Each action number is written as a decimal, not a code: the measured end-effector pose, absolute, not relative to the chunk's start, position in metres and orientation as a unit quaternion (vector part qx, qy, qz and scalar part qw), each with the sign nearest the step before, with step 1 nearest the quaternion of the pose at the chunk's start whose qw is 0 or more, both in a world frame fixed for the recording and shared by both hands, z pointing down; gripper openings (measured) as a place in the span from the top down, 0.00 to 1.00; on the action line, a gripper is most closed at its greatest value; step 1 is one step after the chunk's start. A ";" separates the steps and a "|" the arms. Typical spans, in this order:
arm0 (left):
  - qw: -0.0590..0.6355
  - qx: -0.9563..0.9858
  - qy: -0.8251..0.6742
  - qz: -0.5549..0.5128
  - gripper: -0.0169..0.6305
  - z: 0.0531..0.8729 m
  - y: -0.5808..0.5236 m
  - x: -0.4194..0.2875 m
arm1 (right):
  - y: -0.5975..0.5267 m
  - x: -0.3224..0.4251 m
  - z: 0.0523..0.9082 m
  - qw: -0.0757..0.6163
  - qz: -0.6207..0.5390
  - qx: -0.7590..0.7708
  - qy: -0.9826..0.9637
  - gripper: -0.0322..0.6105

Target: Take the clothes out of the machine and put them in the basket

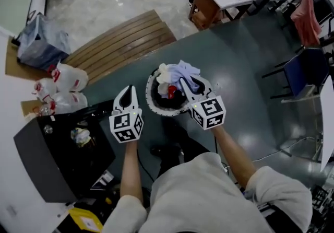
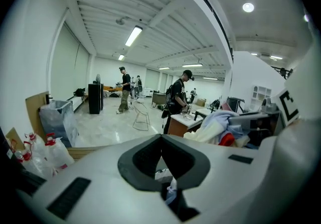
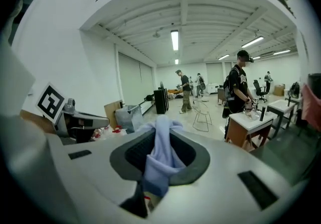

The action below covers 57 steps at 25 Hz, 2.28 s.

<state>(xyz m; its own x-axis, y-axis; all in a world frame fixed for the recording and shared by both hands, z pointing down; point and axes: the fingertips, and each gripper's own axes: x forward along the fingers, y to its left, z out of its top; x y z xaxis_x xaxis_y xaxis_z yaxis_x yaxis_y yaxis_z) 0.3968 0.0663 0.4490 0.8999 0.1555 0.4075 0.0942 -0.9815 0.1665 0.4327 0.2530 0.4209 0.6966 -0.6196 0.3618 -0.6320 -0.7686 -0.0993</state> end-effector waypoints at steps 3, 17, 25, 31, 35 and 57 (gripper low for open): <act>0.079 0.967 0.061 0.233 0.95 0.476 0.072 0.402 | 0.258 0.438 0.464 0.023 0.224 0.914 -0.339 0.83; 0.108 0.950 0.032 0.291 0.95 0.577 0.079 0.412 | 0.273 0.474 0.653 0.037 0.349 0.880 -0.321 0.82; 0.122 0.945 0.011 0.304 0.95 0.607 0.073 0.410 | 0.266 0.483 0.707 0.032 0.359 0.878 -0.315 0.42; 0.121 0.948 0.006 0.295 0.95 0.599 0.072 0.413 | 0.263 0.487 0.692 0.051 0.340 0.880 -0.327 0.41; 0.125 0.949 -0.005 0.290 0.95 0.592 0.064 0.408 | 0.257 0.484 0.681 0.053 0.338 0.877 -0.338 0.53; 0.196 0.903 -0.320 0.211 0.95 0.562 -0.133 0.130 | -0.018 0.306 0.613 0.153 0.253 0.727 -0.620 0.91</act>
